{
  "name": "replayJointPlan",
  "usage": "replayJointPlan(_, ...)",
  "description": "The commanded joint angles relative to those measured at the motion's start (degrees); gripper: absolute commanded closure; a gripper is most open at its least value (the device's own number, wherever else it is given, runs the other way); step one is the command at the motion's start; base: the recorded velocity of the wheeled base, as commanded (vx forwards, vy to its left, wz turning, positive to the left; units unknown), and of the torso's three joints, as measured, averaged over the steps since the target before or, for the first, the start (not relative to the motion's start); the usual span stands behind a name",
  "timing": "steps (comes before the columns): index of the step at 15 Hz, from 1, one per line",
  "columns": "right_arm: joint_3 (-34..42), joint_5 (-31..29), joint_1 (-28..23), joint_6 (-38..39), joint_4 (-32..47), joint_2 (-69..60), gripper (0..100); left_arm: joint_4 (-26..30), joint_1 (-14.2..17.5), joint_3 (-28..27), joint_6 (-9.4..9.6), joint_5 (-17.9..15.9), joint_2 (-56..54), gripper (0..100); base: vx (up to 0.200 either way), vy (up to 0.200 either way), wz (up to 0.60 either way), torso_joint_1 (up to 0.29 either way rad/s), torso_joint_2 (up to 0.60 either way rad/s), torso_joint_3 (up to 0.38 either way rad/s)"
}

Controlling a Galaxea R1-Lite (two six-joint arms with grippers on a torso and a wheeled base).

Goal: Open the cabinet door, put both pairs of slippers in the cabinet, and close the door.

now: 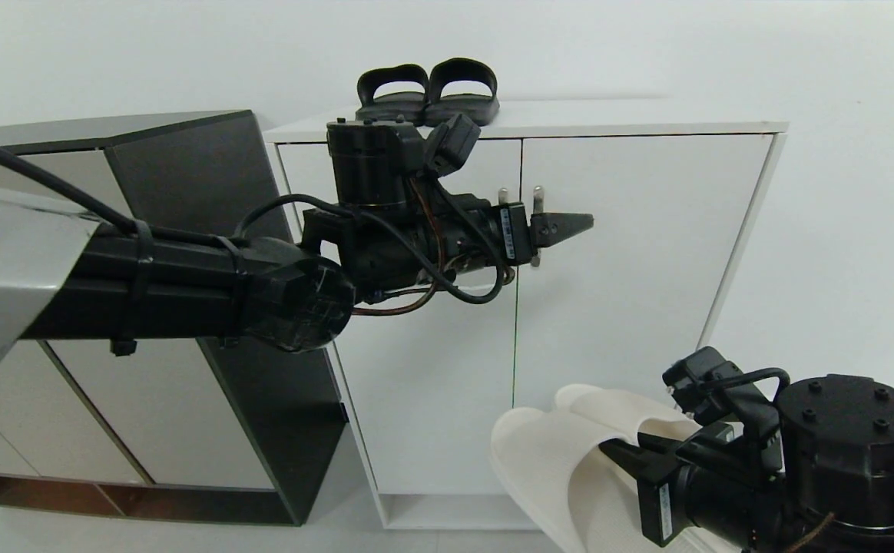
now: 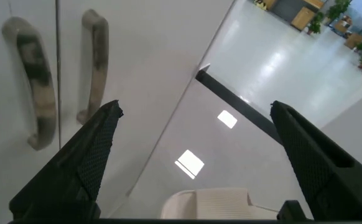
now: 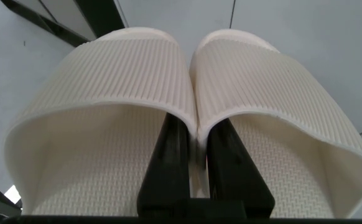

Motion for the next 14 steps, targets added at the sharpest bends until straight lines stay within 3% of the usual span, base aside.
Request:
replayJointPlan(1, -0.02, -0.06, -0.08, -0.01, -0.03, 0.18, 100, 0.11, 0.34, -0.73, 0.03, 0.41, 0.22, 0, 0.0, 0.0, 0.0, 0.0, 0.0, 0.0)
replayJointPlan(2, -0.02, -0.06, -0.16, -0.01, -0.03, 0.18, 100, 0.28, 0.43, -1.7, 0.3, 2.34, 1.18, 0, 0.0, 0.0, 0.0, 0.0, 0.0, 0.0)
replayJointPlan(7, 0.07, -0.06, -0.78, -0.01, -0.03, 0.79, 100, 1.95, 1.05, -4.78, 0.3, 3.13, 3.91, 0, 0.0, 0.0, 0.0, 0.0, 0.0, 0.0)
replayJointPlan(8, 0.07, -0.06, -0.78, -0.1, -0.03, 1.15, 100, 1.95, 1.05, -6.71, 0.3, 5.16, 5.31, 0, 0.0, 0.0, 0.0, 0.0, 0.0, 0.0)
replayJointPlan(14, 0.07, -0.06, -0.78, -0.19, -0.03, 1.32, 100, 4.15, 0.87, -10.84, 0.3, 5.24, 8.39, 0, 0.0, 0.0, 0.0, 0.0, 0.0, 0.0)
